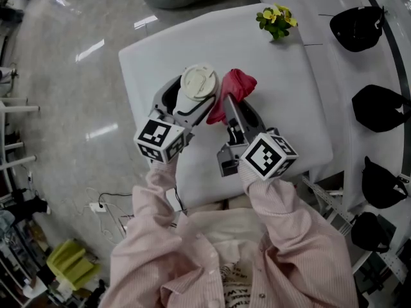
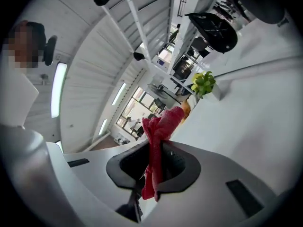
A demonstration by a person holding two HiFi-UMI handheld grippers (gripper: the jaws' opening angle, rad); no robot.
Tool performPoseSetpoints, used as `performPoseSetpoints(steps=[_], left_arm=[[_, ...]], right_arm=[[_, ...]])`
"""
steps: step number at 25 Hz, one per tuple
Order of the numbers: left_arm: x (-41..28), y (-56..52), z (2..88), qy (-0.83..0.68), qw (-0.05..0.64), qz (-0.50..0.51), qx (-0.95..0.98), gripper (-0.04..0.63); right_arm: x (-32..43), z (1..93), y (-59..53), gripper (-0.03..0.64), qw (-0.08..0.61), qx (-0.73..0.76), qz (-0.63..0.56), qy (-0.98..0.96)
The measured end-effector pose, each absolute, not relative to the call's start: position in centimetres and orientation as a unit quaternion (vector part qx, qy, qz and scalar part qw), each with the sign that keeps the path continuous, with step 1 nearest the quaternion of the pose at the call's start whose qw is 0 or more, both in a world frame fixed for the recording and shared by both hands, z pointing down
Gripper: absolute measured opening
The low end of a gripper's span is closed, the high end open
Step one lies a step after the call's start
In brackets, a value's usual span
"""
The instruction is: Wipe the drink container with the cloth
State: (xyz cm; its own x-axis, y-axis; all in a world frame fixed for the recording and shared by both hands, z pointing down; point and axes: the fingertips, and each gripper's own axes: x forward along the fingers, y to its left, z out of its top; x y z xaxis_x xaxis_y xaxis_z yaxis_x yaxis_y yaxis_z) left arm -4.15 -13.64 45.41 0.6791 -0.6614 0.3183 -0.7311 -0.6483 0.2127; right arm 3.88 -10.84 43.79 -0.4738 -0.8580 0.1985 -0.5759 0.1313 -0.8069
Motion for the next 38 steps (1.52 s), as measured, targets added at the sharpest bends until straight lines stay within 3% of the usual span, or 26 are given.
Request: performPoseSetpoints(steps=[15,38], left_arm=[[-4.2,-13.7,45.5,-0.387,0.17,0.091,0.902,0.388],[-4.1,-13.5,45.7,-0.393,0.175,0.08,0.899,0.384]], right_arm=[[2.4,44.3,-12.0,0.046,0.253,-0.442,-0.484,0.712],[1.9,47.3,-12.2,0.046,0.254,-0.432,-0.493,0.711]])
